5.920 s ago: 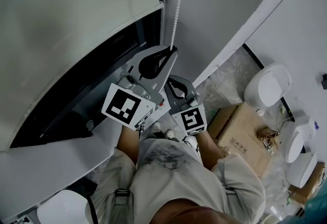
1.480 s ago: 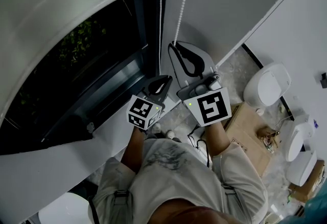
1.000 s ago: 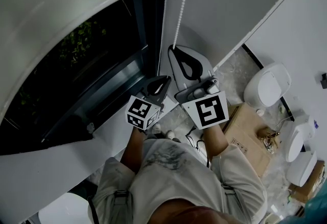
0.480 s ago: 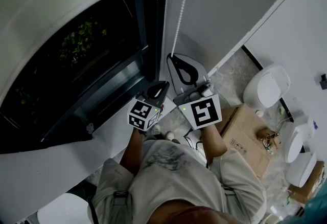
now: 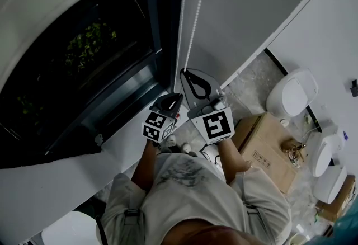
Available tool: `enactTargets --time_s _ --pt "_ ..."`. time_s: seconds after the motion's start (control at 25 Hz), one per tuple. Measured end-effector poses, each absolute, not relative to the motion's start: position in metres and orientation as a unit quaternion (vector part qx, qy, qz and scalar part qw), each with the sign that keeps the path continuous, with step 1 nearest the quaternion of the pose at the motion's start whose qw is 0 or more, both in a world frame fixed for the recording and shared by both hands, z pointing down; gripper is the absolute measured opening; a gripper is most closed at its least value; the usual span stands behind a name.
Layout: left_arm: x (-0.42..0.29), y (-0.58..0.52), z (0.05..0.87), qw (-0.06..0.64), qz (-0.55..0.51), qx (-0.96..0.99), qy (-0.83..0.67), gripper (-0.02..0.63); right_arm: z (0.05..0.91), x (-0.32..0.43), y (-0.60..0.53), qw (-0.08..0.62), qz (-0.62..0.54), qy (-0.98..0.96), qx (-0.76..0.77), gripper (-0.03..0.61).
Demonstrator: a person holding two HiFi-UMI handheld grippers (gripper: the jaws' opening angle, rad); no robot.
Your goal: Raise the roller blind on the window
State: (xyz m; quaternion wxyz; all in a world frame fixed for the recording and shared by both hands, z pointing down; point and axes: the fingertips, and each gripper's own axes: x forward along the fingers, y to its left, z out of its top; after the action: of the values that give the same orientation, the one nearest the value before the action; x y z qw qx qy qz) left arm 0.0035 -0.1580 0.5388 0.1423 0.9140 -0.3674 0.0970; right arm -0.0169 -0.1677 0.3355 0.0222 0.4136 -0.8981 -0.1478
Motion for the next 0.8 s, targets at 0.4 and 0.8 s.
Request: enactTargets --time_s 0.4,0.8 --pt "-0.001 -0.156 0.571 0.161 0.118 0.907 -0.37 0.015 0.374 -0.019 -0.165 0.061 -0.114 -0.898 0.42 0.011" --pt "-0.004 -0.153 0.604 0.17 0.141 0.901 -0.374 0.015 0.408 -0.023 -0.164 0.088 -0.092 -0.898 0.42 0.011"
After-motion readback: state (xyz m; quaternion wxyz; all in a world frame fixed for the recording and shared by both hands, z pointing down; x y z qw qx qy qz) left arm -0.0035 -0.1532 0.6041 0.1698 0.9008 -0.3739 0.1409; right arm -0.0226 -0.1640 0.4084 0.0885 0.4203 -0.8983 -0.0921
